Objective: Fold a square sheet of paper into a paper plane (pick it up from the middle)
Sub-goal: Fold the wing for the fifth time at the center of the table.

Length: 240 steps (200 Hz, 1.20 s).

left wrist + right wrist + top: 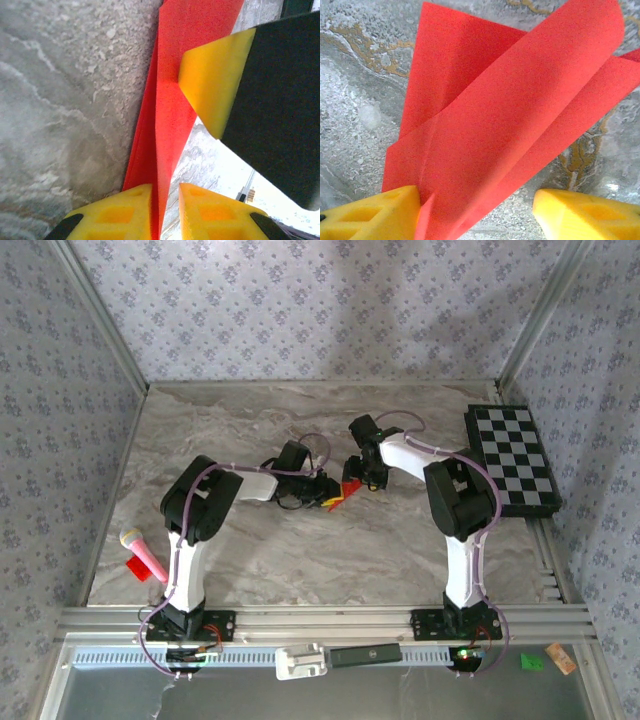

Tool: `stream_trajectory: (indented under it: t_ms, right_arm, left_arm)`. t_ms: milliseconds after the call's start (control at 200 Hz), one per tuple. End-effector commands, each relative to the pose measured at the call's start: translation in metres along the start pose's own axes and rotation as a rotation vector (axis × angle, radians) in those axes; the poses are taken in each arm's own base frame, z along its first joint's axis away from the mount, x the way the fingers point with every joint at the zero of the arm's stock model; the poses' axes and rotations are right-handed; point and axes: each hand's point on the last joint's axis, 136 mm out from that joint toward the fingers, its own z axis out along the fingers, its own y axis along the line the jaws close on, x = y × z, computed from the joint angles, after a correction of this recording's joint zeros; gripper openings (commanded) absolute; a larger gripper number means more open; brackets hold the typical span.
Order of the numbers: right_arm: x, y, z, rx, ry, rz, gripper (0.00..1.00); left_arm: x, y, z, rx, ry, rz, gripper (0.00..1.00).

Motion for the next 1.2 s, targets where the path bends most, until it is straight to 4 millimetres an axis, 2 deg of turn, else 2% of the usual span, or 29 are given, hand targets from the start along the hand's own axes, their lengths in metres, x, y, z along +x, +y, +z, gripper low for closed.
stream_trajectory:
  t_ms: [0, 190, 350, 510, 710, 1194]
  right_arm:
    - [0.031, -0.047, 0.048, 0.171, 0.112, 0.029, 0.68]
    - [0.032, -0.046, 0.049, 0.162, 0.12, 0.034, 0.68]
    - [0.033, -0.045, 0.049, 0.151, 0.126, 0.037, 0.68]
    - [0.035, -0.046, 0.05, 0.148, 0.137, 0.044, 0.68]
    - [0.036, -0.045, 0.052, 0.133, 0.15, 0.054, 0.68]
    - [0.036, -0.048, 0.053, 0.129, 0.157, 0.072, 0.68]
  left_arm:
    - [0.0, 0.002, -0.015, -0.039, -0.023, 0.003, 0.21]
    - [-0.004, 0.0, -0.034, -0.078, -0.088, 0.024, 0.22]
    - [-0.007, -0.019, -0.042, -0.044, -0.131, 0.064, 0.21]
    - [0.0, -0.035, -0.031, -0.014, -0.122, 0.109, 0.14]
    - [0.006, -0.041, -0.016, 0.016, -0.072, 0.125, 0.09]
    - [0.004, -0.023, 0.001, -0.048, -0.007, 0.098, 0.07]
